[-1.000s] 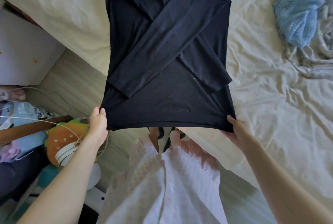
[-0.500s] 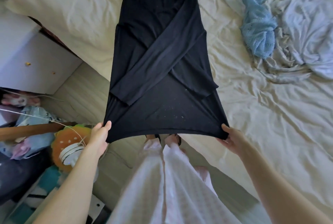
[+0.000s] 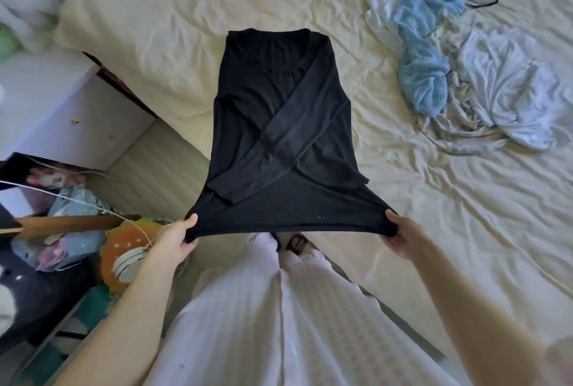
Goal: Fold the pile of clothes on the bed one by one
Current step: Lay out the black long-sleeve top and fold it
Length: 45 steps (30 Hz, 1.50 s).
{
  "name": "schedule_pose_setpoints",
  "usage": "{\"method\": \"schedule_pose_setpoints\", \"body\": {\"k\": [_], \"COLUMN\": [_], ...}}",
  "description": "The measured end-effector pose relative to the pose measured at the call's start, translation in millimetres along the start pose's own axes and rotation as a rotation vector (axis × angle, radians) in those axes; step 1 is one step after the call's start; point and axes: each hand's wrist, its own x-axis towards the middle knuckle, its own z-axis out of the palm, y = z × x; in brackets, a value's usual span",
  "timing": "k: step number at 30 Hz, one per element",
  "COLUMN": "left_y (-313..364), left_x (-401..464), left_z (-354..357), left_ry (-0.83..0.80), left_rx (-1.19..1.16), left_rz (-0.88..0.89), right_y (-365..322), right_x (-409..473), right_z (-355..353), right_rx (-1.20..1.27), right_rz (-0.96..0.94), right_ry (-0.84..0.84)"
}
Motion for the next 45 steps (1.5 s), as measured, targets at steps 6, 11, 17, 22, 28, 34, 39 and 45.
{"method": "schedule_pose_setpoints", "body": {"k": [6,11,17,22,28,34,39,45], "left_y": [79.4,159.7,248.4,300.9,339.6,353.2,339.9,279.6], "left_x": [0.7,20.8,78.3,130.3,168.3,188.5,195.3,187.5], "left_z": [46.0,99.2,162.9,219.6,267.2,302.5,306.9,272.9], "left_ry": [0.006,-0.056,-0.120,-0.144,-0.133,-0.126,-0.207,-0.058], "left_rx": [-0.136,-0.185,-0.225,-0.221,-0.182,-0.136,0.082,0.786], "left_rz": [0.139,0.203,0.192,0.186,0.217,0.306,0.400,0.853], "right_y": [-65.0,-139.2,-225.5,-279.6,-320.7,-343.7,-331.8,-251.3], "right_x": [7.7,15.1,34.9,77.4,118.8,152.3,163.0,154.1], "right_z": [64.1,126.0,209.5,267.3,315.4,339.3,336.0,307.4], "right_rx": [0.151,0.246,0.303,0.201,0.217,0.490,0.471,-0.525], "right_rz": [-0.148,-0.271,-0.265,-0.220,-0.160,-0.160,-0.225,-0.751], "right_ry": [0.000,-0.136,-0.092,-0.052,-0.035,-0.120,-0.180,0.183]}}
